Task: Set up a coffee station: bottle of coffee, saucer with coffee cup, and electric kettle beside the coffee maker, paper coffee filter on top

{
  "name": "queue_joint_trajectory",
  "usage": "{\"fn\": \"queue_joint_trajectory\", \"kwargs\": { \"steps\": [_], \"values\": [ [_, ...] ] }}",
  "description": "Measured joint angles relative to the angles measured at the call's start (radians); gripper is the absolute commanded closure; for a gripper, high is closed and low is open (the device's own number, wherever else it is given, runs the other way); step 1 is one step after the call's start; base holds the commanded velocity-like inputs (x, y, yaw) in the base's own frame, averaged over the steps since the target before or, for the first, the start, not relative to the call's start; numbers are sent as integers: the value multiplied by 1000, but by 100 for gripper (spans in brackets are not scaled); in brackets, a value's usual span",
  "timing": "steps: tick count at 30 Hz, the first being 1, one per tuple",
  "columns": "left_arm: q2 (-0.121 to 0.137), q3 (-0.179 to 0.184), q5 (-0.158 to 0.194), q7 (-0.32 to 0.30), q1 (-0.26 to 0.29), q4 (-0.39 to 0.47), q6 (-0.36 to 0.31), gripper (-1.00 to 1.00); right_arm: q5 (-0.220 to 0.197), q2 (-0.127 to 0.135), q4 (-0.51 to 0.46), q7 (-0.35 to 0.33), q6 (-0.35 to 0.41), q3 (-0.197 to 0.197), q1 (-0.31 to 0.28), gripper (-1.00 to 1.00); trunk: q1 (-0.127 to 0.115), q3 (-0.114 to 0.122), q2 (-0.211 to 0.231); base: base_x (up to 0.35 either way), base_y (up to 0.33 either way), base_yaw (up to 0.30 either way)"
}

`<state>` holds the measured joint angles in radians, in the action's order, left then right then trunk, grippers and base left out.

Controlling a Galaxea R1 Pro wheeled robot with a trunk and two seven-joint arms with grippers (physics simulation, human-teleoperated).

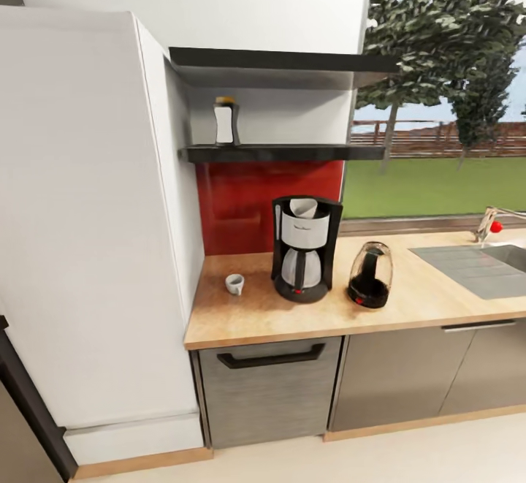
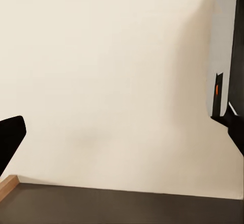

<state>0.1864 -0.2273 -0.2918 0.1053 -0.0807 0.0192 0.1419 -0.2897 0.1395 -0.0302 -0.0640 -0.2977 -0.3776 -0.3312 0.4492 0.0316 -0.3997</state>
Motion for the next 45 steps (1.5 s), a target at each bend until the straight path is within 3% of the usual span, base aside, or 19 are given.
{"fn": "queue_joint_trajectory", "kwargs": {
  "steps": [9,17,32,45],
  "values": [
    [-6,0,0,2,0,0,0,-100,0,-10,0,3,0,1,0,-100,0,0,0,183,-272,16],
    [-15,0,0,2,0,0,0,-100,0,-11,0,4,0,2,0,-100,0,0,0,113,-297,221],
    [-22,0,3,5,5,3,1,-100,0,-11,0,6,0,2,0,-100,1,0,0,-86,-267,213],
    [-28,-4,5,9,10,112,16,-100,1,-10,2,7,0,2,0,-100,1,0,0,-17,-8,2]
  ]
}}
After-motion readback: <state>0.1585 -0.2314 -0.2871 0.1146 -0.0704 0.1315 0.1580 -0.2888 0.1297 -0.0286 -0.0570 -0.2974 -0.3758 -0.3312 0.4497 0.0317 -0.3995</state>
